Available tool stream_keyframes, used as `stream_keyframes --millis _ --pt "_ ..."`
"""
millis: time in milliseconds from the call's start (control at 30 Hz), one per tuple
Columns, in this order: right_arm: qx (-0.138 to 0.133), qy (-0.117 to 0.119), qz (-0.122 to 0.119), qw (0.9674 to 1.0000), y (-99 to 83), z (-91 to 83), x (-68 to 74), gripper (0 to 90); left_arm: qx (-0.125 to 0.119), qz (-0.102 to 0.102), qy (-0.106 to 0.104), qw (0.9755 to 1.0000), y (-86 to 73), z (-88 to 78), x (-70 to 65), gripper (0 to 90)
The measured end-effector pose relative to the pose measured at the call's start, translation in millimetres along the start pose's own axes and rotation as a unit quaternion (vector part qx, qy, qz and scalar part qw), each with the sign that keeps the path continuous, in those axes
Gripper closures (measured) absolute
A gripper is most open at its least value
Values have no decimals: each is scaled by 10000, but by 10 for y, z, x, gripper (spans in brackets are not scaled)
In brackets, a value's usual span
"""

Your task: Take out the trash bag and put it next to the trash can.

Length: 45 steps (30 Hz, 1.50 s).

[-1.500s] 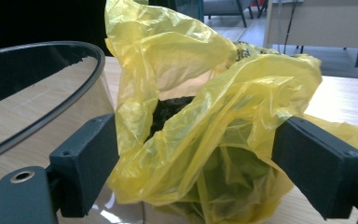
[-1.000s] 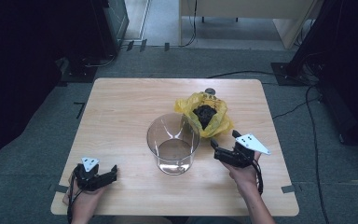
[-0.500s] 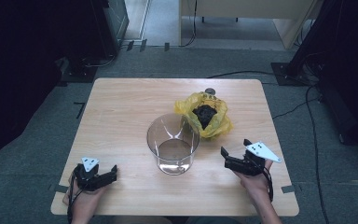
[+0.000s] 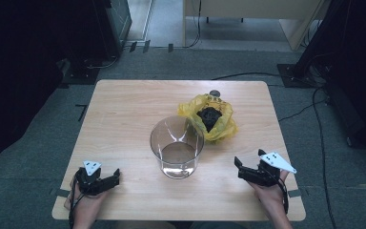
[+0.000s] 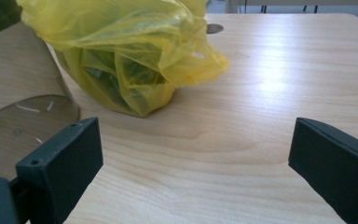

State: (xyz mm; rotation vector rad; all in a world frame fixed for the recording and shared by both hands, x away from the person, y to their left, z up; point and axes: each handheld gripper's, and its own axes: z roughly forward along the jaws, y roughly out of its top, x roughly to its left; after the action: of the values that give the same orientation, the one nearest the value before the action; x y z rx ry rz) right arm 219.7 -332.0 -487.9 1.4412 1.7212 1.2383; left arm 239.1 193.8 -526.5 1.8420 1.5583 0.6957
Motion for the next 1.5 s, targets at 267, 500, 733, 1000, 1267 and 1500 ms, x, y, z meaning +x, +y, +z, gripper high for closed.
stream_keyframes --millis 267,500,733,1000,1267,1500 --pt "108 -131 62 9998 -92 -101 -131 27 -1 -1 0 10000 0 0 0 97" --pt "212 -237 101 9994 -182 -164 -220 24 0 -5 0 10000 0 0 0 97" --pt "333 -389 51 9987 -254 -228 -346 22 0 0 0 10000 0 0 0 97" --pt "448 -499 162 9976 -350 -327 -495 0 -1 -1 -1 10000 0 0 0 97" --pt "751 -597 320 9949 -435 -355 -630 0 -1 -4 1 10000 -1 0 -1 97" --pt "1064 -699 264 9915 -467 -337 -678 0 -1 -4 1 10000 -1 0 -1 97"
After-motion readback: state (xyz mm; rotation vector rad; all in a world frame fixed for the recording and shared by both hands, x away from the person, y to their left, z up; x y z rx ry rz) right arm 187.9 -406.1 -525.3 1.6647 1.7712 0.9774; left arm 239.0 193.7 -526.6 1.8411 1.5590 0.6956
